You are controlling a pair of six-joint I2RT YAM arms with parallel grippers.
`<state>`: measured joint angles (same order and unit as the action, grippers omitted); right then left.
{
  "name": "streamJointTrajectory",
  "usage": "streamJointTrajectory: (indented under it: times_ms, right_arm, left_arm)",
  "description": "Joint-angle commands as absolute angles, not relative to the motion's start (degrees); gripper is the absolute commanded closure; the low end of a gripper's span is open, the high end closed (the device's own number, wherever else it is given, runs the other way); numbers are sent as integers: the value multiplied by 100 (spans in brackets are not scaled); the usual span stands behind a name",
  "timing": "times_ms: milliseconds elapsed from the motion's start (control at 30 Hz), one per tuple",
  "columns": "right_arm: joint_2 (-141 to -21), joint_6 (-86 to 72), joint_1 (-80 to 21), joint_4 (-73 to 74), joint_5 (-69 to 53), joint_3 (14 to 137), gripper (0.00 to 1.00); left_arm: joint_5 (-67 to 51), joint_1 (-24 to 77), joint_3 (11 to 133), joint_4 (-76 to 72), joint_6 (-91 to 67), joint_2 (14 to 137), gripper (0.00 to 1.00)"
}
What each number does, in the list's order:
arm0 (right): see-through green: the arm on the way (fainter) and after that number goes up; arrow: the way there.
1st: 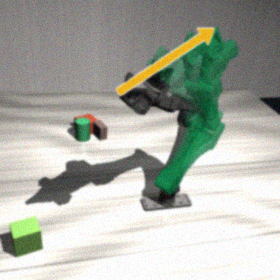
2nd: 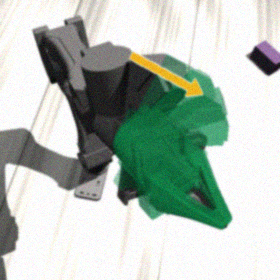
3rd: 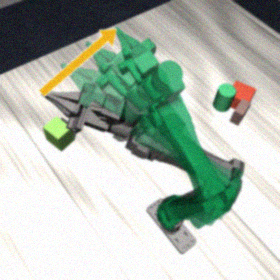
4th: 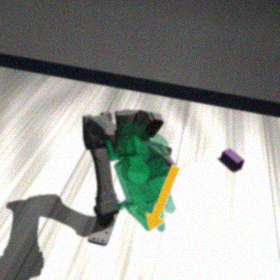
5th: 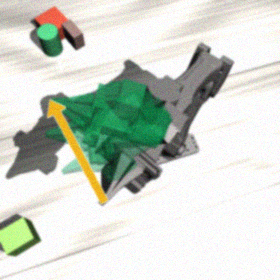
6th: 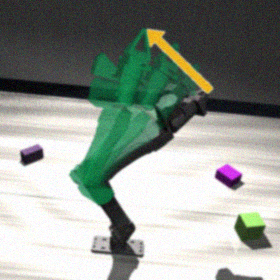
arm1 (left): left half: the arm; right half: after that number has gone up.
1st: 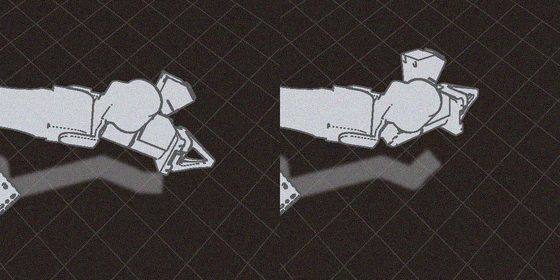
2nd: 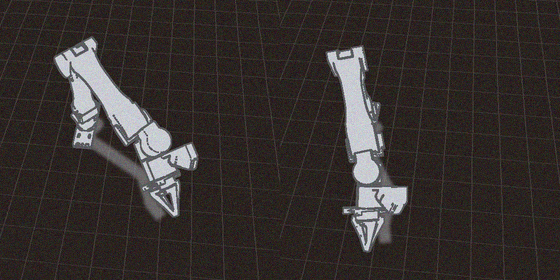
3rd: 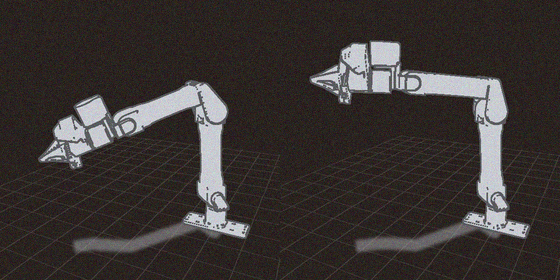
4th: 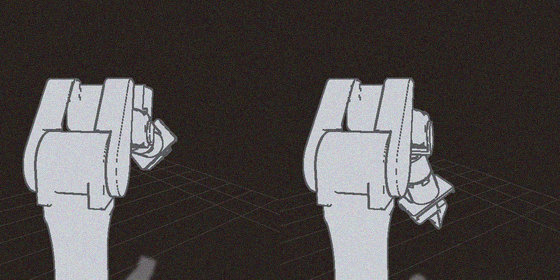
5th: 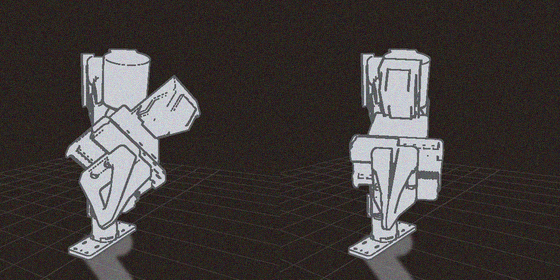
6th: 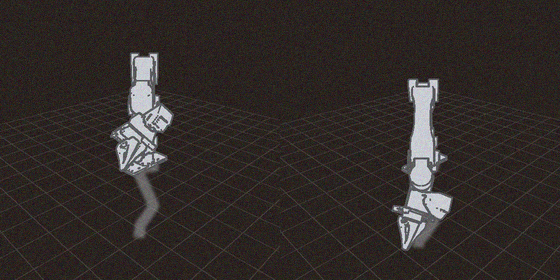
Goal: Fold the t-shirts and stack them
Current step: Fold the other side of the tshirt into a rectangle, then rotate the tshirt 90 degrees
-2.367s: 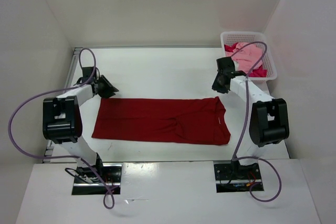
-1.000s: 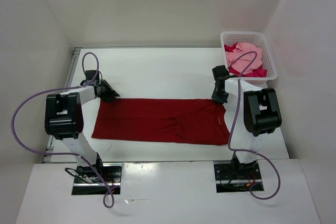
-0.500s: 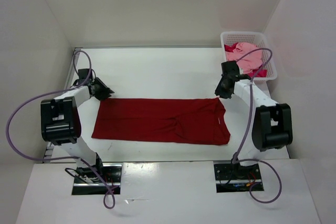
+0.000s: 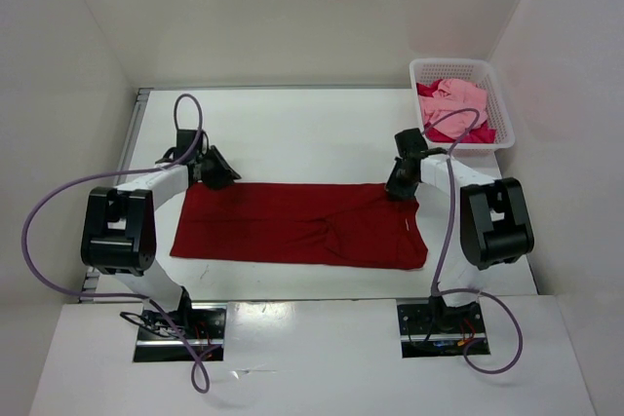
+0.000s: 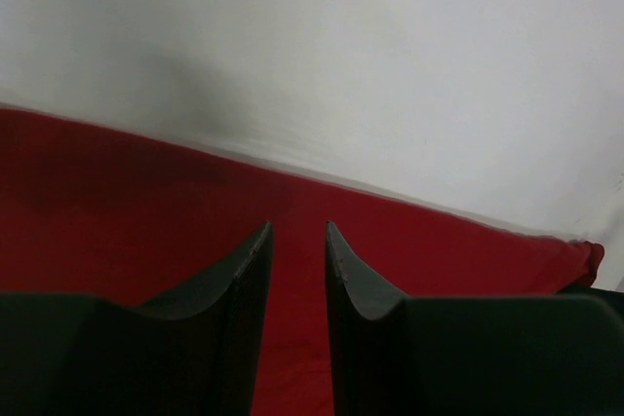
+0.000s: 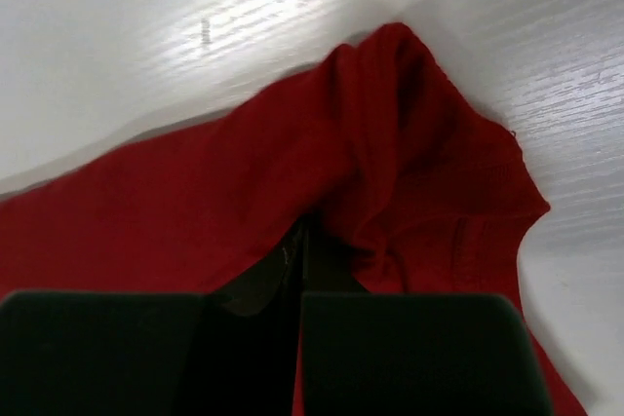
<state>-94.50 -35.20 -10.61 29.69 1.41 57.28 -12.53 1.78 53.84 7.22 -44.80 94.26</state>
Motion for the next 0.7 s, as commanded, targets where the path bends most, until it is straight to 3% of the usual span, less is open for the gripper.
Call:
streamJointTrajectory:
  times_ms: [0, 267, 400, 500, 567, 667]
  right_arm:
    - [-9527, -3665, -967, 2830, 421, 5634, 100]
    - [-9510, -3735, -844, 2891, 642, 5581, 100]
    - [-8992, -3735, -992, 3032, 185, 5818, 77]
    - [-8684, -3735, -1265, 3348, 185, 5941, 68]
    - [-8561, -3814, -1476, 3401, 62, 5872, 68]
    - [-8499, -4016, -1897, 3401, -202, 5573, 88]
  left_arm:
    - [-1458, -26, 5187, 606, -4403, 9553, 65]
    - [-1757, -632, 5081, 466, -4579, 9975, 65]
    - [-1906, -923, 5133, 466, -4632, 9976, 65]
    - [-1986, -923, 5413, 527, -4632, 9783, 65]
    - [-1899, -626, 5624, 711, -4484, 9528, 65]
    - [-1592, -54, 6055, 940, -4202, 9247, 65]
